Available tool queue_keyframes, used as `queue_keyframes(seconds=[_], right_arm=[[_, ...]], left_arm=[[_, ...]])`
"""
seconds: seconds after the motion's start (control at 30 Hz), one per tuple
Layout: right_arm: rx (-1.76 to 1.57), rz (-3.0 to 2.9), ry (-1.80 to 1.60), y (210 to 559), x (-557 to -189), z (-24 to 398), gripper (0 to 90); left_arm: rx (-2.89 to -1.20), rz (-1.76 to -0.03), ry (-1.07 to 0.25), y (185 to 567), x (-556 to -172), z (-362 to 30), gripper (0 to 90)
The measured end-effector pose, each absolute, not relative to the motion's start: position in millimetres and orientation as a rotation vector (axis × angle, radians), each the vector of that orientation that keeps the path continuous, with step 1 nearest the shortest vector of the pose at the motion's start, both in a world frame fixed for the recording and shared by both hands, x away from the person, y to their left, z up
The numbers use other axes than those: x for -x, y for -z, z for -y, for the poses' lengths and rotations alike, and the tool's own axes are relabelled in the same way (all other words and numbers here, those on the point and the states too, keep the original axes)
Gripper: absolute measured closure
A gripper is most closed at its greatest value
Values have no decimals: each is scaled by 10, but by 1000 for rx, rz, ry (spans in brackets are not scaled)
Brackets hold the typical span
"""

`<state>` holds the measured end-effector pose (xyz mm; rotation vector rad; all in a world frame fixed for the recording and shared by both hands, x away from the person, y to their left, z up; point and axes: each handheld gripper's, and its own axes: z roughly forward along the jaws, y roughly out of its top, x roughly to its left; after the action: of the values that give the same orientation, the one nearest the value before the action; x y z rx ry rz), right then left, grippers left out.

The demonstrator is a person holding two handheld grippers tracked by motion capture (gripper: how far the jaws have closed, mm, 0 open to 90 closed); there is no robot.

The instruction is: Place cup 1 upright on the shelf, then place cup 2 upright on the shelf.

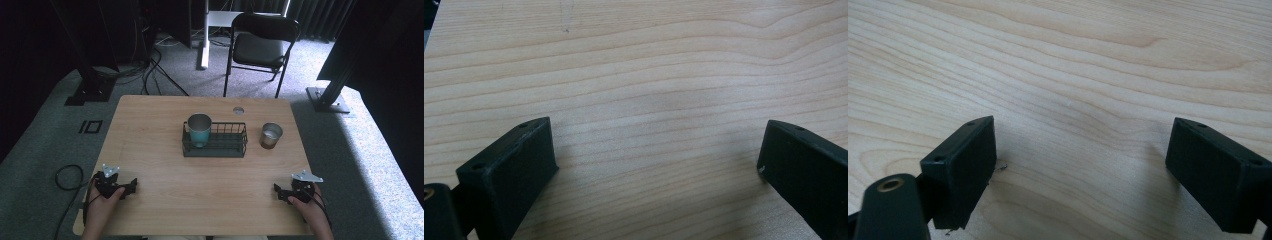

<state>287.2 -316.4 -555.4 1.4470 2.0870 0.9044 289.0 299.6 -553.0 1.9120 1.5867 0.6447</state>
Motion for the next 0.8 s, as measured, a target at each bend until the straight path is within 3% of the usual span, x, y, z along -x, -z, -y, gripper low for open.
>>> queue_keyframes(seconds=[0.8], right_arm=[[-1465, -1976, -957, 5398, -2916, 3123, 126]], left_arm=[[-1912, -1587, -645, 5531, -2890, -2996, 26]])
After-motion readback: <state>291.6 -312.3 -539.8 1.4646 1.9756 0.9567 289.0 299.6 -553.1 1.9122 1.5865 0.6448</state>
